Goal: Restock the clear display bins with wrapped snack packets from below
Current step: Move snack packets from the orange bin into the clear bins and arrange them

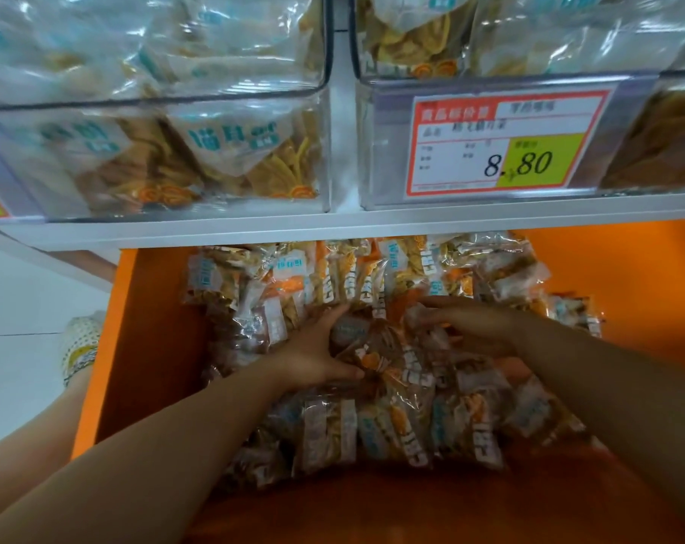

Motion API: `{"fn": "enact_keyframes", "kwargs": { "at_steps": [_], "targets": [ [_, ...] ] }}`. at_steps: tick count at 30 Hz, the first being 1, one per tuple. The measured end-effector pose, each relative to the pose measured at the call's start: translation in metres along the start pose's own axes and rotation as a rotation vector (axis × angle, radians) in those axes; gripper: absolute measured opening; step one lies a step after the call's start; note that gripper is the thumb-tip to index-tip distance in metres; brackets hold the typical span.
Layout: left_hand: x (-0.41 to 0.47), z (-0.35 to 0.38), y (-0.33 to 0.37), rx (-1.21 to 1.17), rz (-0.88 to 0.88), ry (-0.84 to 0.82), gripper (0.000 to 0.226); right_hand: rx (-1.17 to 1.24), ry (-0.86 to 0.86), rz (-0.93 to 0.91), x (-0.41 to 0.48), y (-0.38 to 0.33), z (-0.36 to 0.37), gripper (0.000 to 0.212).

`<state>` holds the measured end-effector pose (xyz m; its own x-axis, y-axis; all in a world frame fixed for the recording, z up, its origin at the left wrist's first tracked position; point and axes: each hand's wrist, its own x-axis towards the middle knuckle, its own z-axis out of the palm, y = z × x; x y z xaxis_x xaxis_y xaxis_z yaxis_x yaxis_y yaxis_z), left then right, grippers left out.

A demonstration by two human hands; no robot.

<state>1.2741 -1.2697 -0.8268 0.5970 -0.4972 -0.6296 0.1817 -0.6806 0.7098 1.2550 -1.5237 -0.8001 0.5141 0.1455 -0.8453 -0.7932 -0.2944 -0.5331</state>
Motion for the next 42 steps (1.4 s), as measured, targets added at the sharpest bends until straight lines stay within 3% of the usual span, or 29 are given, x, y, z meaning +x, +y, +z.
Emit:
{"fn": "enact_keyframes", "kwargs": {
  "at_steps": [4,7,9,11,14,19,26,31,37,42],
  "targets": [
    [-0.001,0.0,-0.001,-0.07,0.019,-0.003,0.101,0.119,-0.102,0.054,0.002,0.002,0.0,0.047],
    [0.0,-0.001,-0.005,-0.088,0.025,0.013,0.094,0.286,-0.088,0.05,-0.002,0.001,-0.001,0.036],
    [0.0,-0.002,-0.007,-0.092,0.039,0.016,0.094,0.194,-0.112,0.039,-0.002,0.003,0.0,0.026],
    [0.002,-0.002,-0.01,-0.108,0.038,0.002,0.095,-0.011,-0.112,0.032,-0.001,0.004,0.005,0.042],
    [0.001,-0.002,-0.01,-0.109,0.033,-0.018,0.096,-0.191,-0.036,0.023,0.001,0.005,0.016,0.091],
    [0.002,-0.001,-0.005,-0.023,0.026,-0.01,0.083,-0.46,-0.005,-0.044,0.004,0.006,0.027,0.097],
    [-0.004,-0.002,0.007,0.035,0.048,0.034,0.058,-0.677,-0.014,-0.12,0.003,-0.001,0.034,0.085],
    [-0.01,-0.002,0.009,0.009,0.072,0.027,0.056,-0.738,-0.047,-0.138,-0.006,-0.006,0.033,0.081],
    [-0.026,-0.013,0.027,0.017,0.152,0.086,0.056,-0.852,0.098,-0.242,-0.03,-0.019,0.034,0.073],
    [-0.057,-0.027,0.061,-0.007,0.27,0.206,0.056,-0.84,0.265,-0.388,-0.075,-0.037,0.028,0.04]
  ]
}}
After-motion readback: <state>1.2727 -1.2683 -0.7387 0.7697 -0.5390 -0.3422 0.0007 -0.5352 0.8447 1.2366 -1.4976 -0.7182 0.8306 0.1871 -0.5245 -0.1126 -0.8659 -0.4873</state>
